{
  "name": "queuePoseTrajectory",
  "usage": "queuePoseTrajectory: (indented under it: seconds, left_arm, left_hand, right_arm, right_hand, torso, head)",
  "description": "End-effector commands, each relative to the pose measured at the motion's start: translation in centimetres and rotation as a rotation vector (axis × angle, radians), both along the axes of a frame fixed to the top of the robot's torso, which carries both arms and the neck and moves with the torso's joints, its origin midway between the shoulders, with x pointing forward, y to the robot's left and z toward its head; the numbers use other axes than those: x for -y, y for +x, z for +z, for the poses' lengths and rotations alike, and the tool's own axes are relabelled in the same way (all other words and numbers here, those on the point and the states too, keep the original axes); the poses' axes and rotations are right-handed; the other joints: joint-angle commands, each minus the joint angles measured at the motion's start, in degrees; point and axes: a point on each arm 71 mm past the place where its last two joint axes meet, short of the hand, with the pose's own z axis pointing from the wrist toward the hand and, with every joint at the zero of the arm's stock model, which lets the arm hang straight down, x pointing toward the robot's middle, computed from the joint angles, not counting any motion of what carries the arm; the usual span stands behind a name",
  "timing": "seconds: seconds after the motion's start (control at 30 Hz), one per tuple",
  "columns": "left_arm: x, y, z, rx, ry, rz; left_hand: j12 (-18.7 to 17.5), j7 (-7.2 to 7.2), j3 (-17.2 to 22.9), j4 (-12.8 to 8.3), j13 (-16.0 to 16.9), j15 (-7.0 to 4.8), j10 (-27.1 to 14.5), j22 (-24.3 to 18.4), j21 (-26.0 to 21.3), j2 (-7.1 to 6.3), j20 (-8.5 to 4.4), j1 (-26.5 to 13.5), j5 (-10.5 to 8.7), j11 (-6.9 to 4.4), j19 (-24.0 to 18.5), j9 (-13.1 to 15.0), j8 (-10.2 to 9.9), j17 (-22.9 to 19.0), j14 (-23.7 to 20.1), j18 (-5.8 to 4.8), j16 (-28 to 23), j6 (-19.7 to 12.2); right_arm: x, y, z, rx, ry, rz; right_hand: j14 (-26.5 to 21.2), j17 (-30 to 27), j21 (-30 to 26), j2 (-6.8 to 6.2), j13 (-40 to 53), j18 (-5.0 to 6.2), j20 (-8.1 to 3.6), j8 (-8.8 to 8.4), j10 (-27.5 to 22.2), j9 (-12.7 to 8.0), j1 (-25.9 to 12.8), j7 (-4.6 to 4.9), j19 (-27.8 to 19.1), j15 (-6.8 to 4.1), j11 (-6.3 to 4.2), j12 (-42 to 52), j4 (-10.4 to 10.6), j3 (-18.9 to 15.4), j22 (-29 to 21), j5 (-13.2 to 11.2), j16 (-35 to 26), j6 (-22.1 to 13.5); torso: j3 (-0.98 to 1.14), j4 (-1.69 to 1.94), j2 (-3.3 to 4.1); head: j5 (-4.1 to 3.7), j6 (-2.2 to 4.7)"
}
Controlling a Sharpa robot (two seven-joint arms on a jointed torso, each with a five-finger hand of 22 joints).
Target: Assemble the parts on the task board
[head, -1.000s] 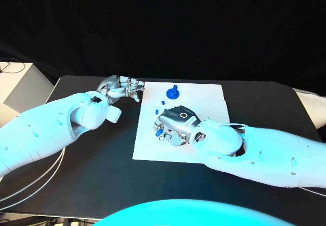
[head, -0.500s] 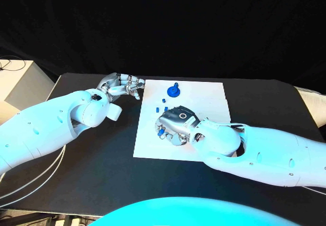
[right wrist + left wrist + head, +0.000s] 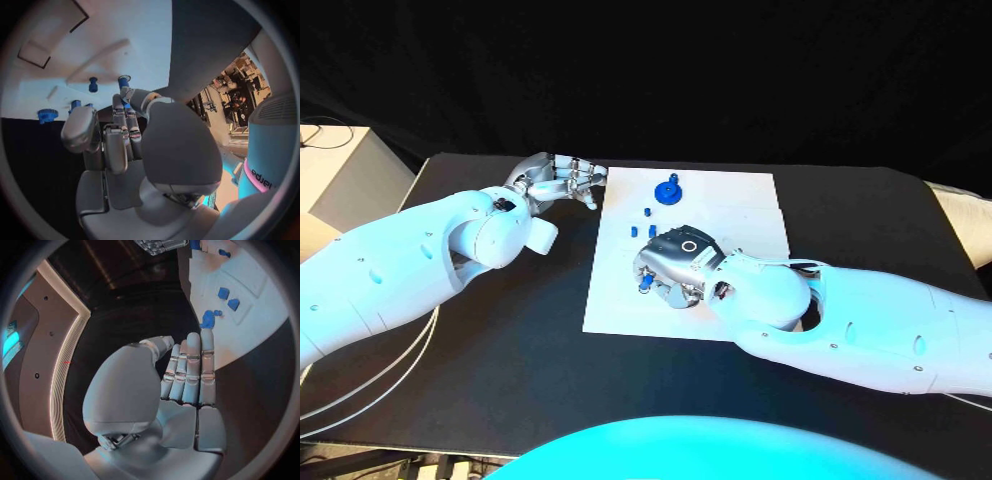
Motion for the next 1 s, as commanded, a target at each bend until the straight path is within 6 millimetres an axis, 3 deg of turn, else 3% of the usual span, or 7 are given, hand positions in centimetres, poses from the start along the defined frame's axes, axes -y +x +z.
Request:
queuePoseTrajectory:
  seconds: [0.03,1.0]
  left_arm:
    - [0.13,-0.02,0.12,0.005,-0.010,-0.001]
    - [-0.01,-0.05,0.10,0.000,-0.007,-0.002]
  left_hand:
    - [0.35,-0.07,0.07,0.01,-0.08,0.11,-0.27,-0.06,-0.14,0.18,0.07,0.39,0.16,-0.06,0.42,-0.05,0.27,-0.09,0.37,0.41,-0.16,0.41]
    - [0.38,-0.07,0.05,0.06,-0.11,0.11,-0.34,-0.07,-0.15,0.22,0.06,0.40,0.16,-0.05,0.46,-0.07,0.30,-0.12,0.39,0.40,-0.16,0.43]
  right_arm:
    - [-0.03,-0.05,-0.30,0.001,-0.033,0.006]
    - [-0.04,-0.16,-0.57,-0.005,-0.033,0.002]
  right_hand:
    - [3.00,0.05,0.29,0.56,0.10,-0.57,-0.22,0.38,3.14,0.04,-0.26,0.10,1.64,-0.44,-2.76,0.14,-0.07,0.40,0.05,0.16,0.21,0.37]
    - [2.93,-0.29,0.11,0.51,0.19,-0.54,-0.23,0.41,3.17,0.20,-0.54,0.16,1.58,-0.41,-2.72,-0.05,-0.17,0.55,-0.02,0.11,0.04,0.27]
  torso:
    - [-0.02,0.04,0.00]
    - [-0.06,0.01,-0.04]
  head:
    - [-0.06,-0.07]
    - [0.24,-0.59]
